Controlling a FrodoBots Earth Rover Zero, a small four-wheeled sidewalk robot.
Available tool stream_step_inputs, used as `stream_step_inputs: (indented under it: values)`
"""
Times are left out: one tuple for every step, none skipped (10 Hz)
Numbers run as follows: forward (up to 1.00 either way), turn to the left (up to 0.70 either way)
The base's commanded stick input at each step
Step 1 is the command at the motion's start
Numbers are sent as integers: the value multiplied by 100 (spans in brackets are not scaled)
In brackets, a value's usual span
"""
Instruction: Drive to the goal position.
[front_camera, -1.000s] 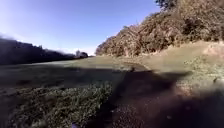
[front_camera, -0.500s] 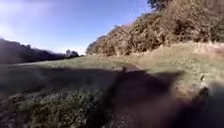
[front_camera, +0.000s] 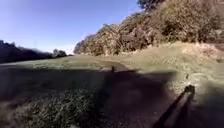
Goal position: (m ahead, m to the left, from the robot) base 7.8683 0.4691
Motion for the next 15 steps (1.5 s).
stream_step_inputs:
  values:
    - [70,0]
    - [70,0]
    - [70,0]
    - [70,0]
    - [70,0]
    - [70,0]
    - [70,0]
    - [70,0]
    - [70,0]
    - [70,0]
    - [70,0]
    - [70,0]
    - [70,0]
    - [70,0]
    - [70,0]
